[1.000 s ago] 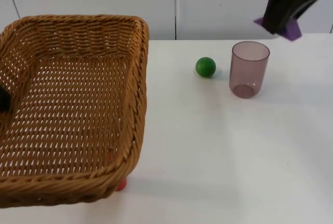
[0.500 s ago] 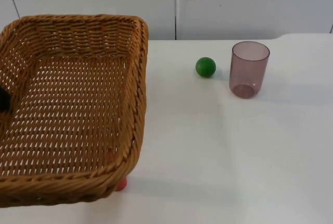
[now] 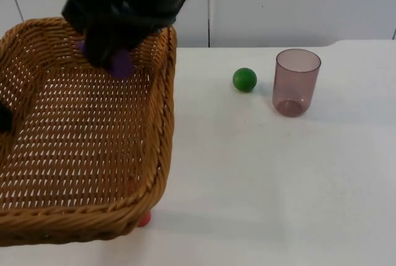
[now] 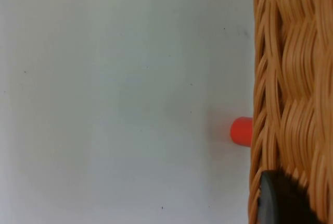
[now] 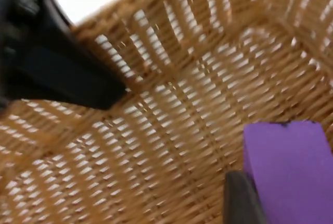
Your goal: Pick up the basket with the left hand and place the triangular block into the basket with the right hand.
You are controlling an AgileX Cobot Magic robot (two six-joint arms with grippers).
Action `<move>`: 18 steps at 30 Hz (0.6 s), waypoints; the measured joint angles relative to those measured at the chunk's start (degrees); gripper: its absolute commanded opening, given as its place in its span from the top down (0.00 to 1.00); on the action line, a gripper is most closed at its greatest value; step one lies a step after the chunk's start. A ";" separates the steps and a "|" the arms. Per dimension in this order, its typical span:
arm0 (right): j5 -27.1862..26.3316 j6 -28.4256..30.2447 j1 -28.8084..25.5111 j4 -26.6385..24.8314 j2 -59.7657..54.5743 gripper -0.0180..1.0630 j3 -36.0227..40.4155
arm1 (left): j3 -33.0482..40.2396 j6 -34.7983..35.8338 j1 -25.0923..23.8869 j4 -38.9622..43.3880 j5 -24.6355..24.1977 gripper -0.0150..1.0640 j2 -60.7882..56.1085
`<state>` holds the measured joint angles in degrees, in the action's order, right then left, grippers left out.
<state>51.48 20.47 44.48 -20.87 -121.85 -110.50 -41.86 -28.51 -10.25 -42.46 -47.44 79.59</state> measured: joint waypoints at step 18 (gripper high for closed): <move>-1.84 -4.37 0.00 13.74 21.09 0.27 2.20 | 0.00 0.00 0.00 0.11 0.12 0.99 0.00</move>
<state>49.64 16.10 44.48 -7.13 -100.76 -108.30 -41.86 -28.51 -10.25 -42.34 -47.32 79.59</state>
